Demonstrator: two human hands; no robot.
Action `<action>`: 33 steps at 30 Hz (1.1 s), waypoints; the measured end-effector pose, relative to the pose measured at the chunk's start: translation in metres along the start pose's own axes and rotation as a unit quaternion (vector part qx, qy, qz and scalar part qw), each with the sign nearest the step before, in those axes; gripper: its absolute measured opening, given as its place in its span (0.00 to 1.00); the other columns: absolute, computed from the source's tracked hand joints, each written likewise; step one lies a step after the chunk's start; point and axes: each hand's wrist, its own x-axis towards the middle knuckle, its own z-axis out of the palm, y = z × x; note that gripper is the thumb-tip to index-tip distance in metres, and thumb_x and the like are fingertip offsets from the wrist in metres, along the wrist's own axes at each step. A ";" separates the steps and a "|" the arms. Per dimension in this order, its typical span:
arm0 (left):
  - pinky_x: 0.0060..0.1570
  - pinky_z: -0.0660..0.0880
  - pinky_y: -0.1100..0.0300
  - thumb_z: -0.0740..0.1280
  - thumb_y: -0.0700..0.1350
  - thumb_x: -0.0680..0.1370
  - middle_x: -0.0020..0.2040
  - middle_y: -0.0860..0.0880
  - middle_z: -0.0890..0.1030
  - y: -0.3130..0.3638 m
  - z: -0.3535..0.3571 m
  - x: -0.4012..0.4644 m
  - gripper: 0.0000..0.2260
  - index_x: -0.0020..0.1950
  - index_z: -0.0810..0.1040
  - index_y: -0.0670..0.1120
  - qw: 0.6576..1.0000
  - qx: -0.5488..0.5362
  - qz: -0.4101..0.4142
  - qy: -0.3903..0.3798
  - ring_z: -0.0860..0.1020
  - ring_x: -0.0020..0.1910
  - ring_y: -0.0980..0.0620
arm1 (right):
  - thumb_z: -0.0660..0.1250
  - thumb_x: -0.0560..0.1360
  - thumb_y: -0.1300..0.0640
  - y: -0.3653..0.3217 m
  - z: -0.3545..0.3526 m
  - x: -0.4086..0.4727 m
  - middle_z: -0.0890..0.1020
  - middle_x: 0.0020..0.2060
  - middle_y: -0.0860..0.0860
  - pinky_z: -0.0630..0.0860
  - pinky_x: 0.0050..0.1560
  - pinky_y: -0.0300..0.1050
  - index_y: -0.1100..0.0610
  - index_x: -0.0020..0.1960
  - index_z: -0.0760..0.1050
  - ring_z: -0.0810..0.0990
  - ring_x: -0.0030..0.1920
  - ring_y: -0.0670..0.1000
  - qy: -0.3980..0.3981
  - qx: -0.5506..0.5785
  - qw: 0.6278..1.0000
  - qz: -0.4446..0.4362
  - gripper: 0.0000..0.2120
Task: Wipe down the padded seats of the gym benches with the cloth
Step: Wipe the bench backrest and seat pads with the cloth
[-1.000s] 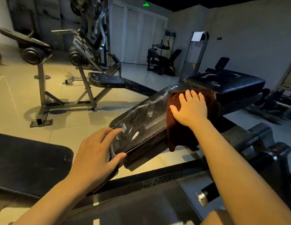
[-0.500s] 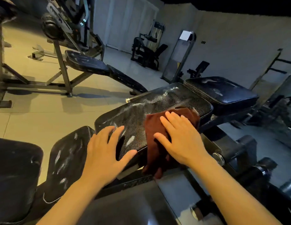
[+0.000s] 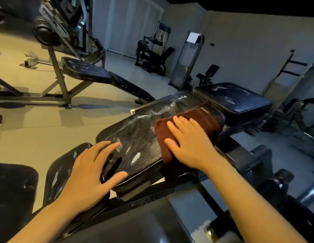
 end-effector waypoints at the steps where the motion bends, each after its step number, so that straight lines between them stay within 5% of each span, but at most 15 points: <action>1: 0.68 0.60 0.45 0.55 0.73 0.73 0.69 0.60 0.65 -0.001 0.000 -0.002 0.31 0.73 0.61 0.63 1.000 -0.003 -0.002 0.001 0.63 0.68 0.61 | 0.46 0.77 0.38 -0.011 0.005 -0.010 0.67 0.74 0.57 0.52 0.75 0.53 0.57 0.74 0.66 0.63 0.75 0.58 0.005 0.007 1.000 -0.019 0.34; 6: 0.65 0.66 0.42 0.54 0.74 0.72 0.69 0.53 0.70 -0.002 -0.001 -0.009 0.34 0.72 0.67 0.56 1.000 0.026 -0.003 -0.001 0.68 0.67 0.51 | 0.49 0.79 0.37 -0.015 0.008 -0.024 0.70 0.72 0.54 0.53 0.74 0.47 0.56 0.73 0.69 0.67 0.73 0.55 0.010 0.015 1.000 -0.010 0.32; 10: 0.62 0.66 0.46 0.53 0.74 0.73 0.67 0.51 0.72 -0.003 -0.008 -0.011 0.34 0.72 0.69 0.54 0.999 0.041 -0.009 0.006 0.70 0.64 0.49 | 0.50 0.79 0.38 0.020 -0.013 0.003 0.73 0.68 0.59 0.61 0.70 0.53 0.60 0.70 0.71 0.69 0.68 0.60 0.033 -0.033 0.996 0.076 0.32; 17: 0.62 0.67 0.43 0.53 0.72 0.74 0.66 0.49 0.73 -0.001 -0.009 -0.010 0.34 0.71 0.70 0.52 0.998 0.045 -0.039 0.031 0.70 0.65 0.48 | 0.46 0.82 0.40 0.049 -0.016 0.042 0.51 0.79 0.54 0.44 0.77 0.53 0.53 0.80 0.50 0.48 0.79 0.54 -0.062 -0.077 0.982 0.163 0.30; 24: 0.59 0.71 0.40 0.62 0.74 0.61 0.66 0.48 0.73 -0.005 0.000 -0.013 0.44 0.72 0.67 0.53 0.995 0.088 -0.041 -0.003 0.72 0.64 0.44 | 0.40 0.75 0.39 -0.020 0.002 0.001 0.60 0.77 0.51 0.44 0.75 0.53 0.50 0.77 0.61 0.56 0.78 0.52 -0.029 -0.018 0.999 0.040 0.35; 28: 0.61 0.71 0.41 0.63 0.74 0.60 0.67 0.49 0.72 -0.004 0.003 -0.017 0.45 0.73 0.66 0.54 0.994 0.068 -0.084 -0.001 0.72 0.65 0.45 | 0.52 0.75 0.44 -0.080 0.027 -0.006 0.76 0.67 0.54 0.55 0.69 0.54 0.53 0.67 0.77 0.73 0.68 0.55 0.012 0.018 0.999 -0.036 0.27; 33: 0.62 0.70 0.42 0.67 0.74 0.60 0.67 0.49 0.73 -0.003 0.005 -0.023 0.46 0.73 0.67 0.53 0.994 0.050 -0.099 0.010 0.72 0.66 0.44 | 0.55 0.76 0.44 -0.087 0.032 -0.022 0.77 0.67 0.51 0.64 0.70 0.53 0.52 0.67 0.77 0.73 0.68 0.52 0.012 0.045 0.994 -0.097 0.24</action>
